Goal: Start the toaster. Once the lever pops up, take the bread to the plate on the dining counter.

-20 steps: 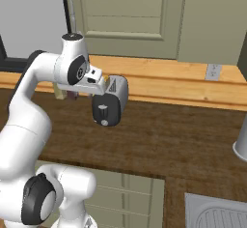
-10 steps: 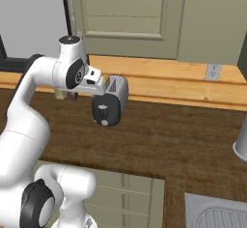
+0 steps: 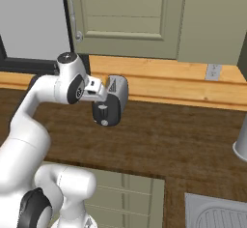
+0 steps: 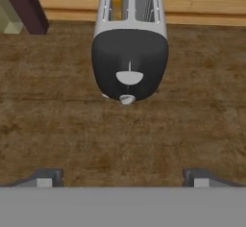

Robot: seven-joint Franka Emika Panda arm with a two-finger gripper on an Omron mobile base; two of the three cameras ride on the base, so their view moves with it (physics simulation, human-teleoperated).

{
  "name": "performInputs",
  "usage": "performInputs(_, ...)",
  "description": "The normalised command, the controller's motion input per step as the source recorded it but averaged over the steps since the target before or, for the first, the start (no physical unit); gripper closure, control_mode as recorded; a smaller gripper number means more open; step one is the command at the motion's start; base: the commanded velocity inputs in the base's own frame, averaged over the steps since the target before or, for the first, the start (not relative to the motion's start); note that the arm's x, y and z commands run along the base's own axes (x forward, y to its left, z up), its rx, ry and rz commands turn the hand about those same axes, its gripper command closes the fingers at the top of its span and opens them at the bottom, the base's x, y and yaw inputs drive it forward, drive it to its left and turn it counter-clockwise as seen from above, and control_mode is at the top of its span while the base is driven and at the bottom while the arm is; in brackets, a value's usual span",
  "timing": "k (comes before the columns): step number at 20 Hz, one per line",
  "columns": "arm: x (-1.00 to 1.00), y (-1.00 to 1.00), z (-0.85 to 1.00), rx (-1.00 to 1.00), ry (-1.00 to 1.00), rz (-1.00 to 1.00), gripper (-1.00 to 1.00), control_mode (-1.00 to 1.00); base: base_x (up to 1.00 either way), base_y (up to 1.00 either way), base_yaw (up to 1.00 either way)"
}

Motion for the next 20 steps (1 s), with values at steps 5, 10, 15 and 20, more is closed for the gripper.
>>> performInputs(5,0.32,0.0,-0.2,0.0,0.0,0.0,1.0,-1.0,0.0,0.0,0.0)
performInputs(10,0.45,0.0,-0.28,0.0,-0.01,0.0,1.0,-1.0,0.0,0.0,0.0)
performInputs(15,0.53,0.0,-0.34,0.0,0.0,0.0,1.0,-1.0,0.0,0.0,0.0)
performInputs(20,0.43,0.0,-0.3,0.0,-0.02,0.0,1.0,-1.0,0.0,0.0,0.0)
